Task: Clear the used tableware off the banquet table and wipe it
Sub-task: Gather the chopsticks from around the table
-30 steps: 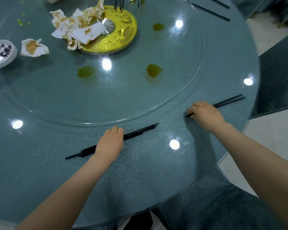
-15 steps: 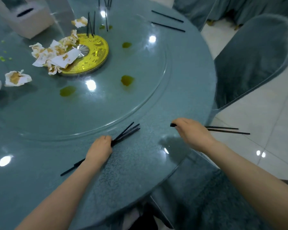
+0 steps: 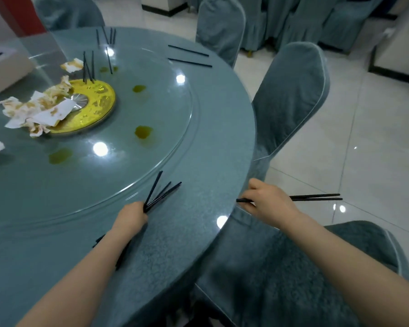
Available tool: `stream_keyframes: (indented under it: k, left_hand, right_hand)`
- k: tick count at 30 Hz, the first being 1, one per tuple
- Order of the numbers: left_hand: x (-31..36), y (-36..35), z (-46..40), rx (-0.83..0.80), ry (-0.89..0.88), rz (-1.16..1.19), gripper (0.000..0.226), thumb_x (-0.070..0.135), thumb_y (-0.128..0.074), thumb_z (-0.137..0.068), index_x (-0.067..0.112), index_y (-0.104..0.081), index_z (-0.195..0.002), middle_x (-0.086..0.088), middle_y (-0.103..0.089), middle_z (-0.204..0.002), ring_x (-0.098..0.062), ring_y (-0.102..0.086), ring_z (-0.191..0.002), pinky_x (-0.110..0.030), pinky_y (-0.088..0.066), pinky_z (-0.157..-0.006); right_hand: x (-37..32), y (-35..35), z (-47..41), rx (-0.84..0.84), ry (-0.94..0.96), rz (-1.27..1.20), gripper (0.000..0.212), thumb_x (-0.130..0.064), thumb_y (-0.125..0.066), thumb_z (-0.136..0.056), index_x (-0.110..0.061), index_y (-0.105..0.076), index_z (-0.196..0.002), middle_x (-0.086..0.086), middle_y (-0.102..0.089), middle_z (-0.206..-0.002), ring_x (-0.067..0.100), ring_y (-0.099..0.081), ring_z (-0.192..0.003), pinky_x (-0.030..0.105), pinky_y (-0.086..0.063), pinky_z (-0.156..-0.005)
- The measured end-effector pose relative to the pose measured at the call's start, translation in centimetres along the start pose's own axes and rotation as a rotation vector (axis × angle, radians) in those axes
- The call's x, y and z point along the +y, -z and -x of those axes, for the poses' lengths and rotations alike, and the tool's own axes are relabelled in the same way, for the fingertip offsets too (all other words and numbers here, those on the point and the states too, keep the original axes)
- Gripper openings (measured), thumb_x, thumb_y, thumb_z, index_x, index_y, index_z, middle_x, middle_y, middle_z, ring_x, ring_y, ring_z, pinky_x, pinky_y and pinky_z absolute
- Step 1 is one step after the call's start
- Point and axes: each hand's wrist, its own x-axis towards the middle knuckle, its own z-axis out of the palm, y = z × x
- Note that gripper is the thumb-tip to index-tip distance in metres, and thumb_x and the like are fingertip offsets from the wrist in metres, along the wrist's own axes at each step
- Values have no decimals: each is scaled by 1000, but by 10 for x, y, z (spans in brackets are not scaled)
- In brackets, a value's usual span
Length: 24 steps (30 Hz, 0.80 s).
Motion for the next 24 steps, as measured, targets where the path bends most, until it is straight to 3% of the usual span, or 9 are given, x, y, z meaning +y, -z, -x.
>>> stream_keyframes:
  k: [5, 8, 11, 13, 15, 20, 24]
  left_hand:
    - [23, -1, -1, -105, 23, 285, 18, 11, -51, -93, 1, -64, -101, -18, -65, -99, -32, -61, -93, -35, -47, -78]
    - [39, 0, 4, -120, 20, 369, 20, 13, -48, -96, -2, -60, -99, -18, -62, -96, -28, -56, -82, -31, -39, -67]
    - [59, 3, 22, -74, -7, 497, 17, 11, -41, -98, -2, -53, -96, -18, -56, -78, -29, -54, -66, -32, -45, -62]
    - [77, 6, 40, -81, 6, 684, 14, 8, -37, -99, 3, -47, -91, -11, -47, -66, -23, -47, -50, -26, -44, -46]
    - [100, 10, 58, -100, 4, 841, 15, 6, -34, -98, 7, -47, -90, -8, -44, -64, -19, -42, -46, -23, -40, -38]
    - [174, 18, 113, -93, -30, 1142, 16, 6, -34, -98, 10, -48, -93, -4, -42, -61, -16, -37, -46, -25, -36, -42]
    - [242, 15, 165, -109, -47, 1345, 14, 8, -37, -98, 13, -48, -93, 0, -39, -58, -10, -34, -39, -19, -32, -37]
  right_hand:
    - [-4, -1, 8, 103, -1, -7, 46, -47, -39, -98, -12, -69, -92, 4, -55, -93, 29, -61, -83, 38, -49, -73]
    - [-1, 1, 18, 215, 67, -109, 46, -42, -40, -98, -7, -69, -88, 8, -57, -88, 29, -60, -77, 35, -47, -72]
    - [4, 7, 38, 322, 175, -213, 63, -49, -28, -95, -4, -70, -77, 10, -58, -76, 27, -58, -66, 22, -39, -62]
    - [12, 9, 56, 373, 194, -203, 71, -53, -22, -95, -6, -70, -75, 10, -57, -73, 28, -56, -64, 27, -42, -57]
    - [25, 14, 76, 480, 141, -203, 71, -56, -23, -95, -7, -70, -73, 10, -55, -70, 28, -54, -62, 30, -42, -52]
    - [74, 37, 137, 622, -118, -331, 80, -71, -14, -87, -12, -67, -79, -1, -55, -74, 19, -52, -67, 28, -36, -58]
    - [111, 56, 198, 745, -139, -514, 52, -49, -42, -92, -7, -67, -75, 4, -55, -71, 20, -54, -68, 32, -43, -64]
